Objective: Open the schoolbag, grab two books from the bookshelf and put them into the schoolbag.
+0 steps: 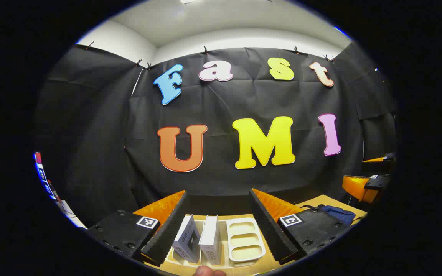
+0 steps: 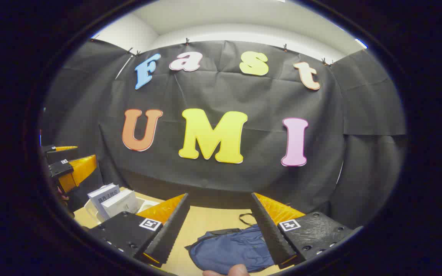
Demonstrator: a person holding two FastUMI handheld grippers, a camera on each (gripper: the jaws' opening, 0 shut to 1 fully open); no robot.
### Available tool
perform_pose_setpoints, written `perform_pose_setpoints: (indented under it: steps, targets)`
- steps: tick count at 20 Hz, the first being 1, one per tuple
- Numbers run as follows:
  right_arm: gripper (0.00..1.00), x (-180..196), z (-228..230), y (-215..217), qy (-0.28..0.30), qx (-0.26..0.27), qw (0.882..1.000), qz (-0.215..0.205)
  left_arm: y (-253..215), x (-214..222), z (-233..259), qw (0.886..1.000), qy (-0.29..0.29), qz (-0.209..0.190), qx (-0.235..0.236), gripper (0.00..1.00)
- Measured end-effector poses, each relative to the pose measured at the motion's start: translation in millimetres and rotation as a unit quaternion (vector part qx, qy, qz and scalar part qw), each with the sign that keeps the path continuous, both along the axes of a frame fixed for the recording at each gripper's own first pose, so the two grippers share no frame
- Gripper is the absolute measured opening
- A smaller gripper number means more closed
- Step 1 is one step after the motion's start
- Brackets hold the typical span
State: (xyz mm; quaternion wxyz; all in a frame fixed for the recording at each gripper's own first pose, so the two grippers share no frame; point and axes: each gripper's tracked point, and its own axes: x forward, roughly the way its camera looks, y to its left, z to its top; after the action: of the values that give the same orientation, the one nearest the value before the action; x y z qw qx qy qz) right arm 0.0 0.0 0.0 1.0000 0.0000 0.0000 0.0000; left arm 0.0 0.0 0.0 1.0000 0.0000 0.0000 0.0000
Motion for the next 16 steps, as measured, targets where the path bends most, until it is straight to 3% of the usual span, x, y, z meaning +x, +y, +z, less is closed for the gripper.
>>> perform_pose_setpoints:
  steps: [16]
  targets:
    - [0.95,-1,-48,33,0.086,-0.037,0.995,0.030,13,-3,-30,0.999,0.030,0.000,-0.017,0.99]
